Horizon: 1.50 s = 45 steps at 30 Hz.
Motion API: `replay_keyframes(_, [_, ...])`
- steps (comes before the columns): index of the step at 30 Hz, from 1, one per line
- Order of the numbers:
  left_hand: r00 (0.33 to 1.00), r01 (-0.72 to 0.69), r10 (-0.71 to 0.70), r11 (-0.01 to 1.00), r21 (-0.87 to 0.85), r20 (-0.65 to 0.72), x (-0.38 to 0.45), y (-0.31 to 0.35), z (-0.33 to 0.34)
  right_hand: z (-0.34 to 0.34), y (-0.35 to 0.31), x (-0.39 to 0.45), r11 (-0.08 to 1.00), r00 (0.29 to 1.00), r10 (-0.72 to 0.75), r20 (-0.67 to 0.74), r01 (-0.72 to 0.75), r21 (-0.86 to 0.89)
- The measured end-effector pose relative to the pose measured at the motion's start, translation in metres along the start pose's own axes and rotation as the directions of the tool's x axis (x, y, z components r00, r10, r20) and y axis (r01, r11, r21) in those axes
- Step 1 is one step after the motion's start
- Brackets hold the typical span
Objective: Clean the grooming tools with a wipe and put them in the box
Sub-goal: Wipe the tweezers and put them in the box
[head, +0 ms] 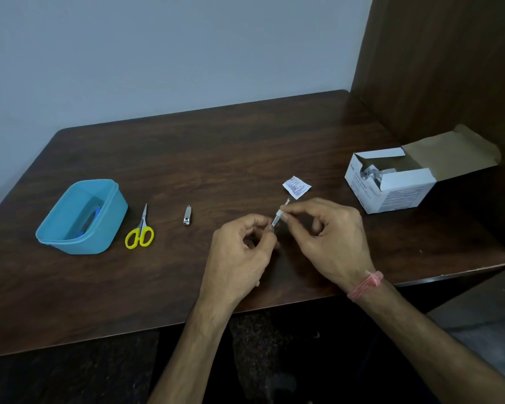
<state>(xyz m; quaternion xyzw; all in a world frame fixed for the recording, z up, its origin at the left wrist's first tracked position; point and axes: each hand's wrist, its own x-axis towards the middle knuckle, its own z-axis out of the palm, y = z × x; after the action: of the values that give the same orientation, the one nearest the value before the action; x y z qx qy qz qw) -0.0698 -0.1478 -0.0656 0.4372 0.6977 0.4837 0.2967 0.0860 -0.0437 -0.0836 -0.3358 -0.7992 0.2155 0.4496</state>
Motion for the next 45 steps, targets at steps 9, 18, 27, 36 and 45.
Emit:
replay_keyframes(9, [1.000,-0.019,0.018,1.000,-0.015,-0.017,-0.001,-0.005,0.000,-0.001,0.003,0.003,0.994,0.996,0.090,-0.023,-0.088,0.057])
replay_keyframes(18, [1.000,-0.020,0.020,1.000,0.008,-0.006,-0.002,-0.006,-0.001,-0.002,0.002,0.003,0.988,0.990,0.141,-0.023,-0.140,0.070])
replay_keyframes(27, [1.000,-0.026,0.026,0.999,0.027,-0.006,-0.001,-0.006,-0.002,-0.003,0.003,0.006,0.971,0.974,0.217,-0.058,-0.210,0.112])
replay_keyframes(36, [1.000,-0.017,0.017,1.000,-0.002,-0.008,-0.002,-0.006,-0.001,-0.003,0.009,0.006,0.957,0.959,0.272,-0.077,-0.262,0.122])
replay_keyframes(45, [1.000,-0.029,0.029,0.999,0.042,-0.003,-0.002,-0.005,-0.002,-0.003,0.005,0.004,0.962,0.969,0.243,-0.050,-0.234,0.140])
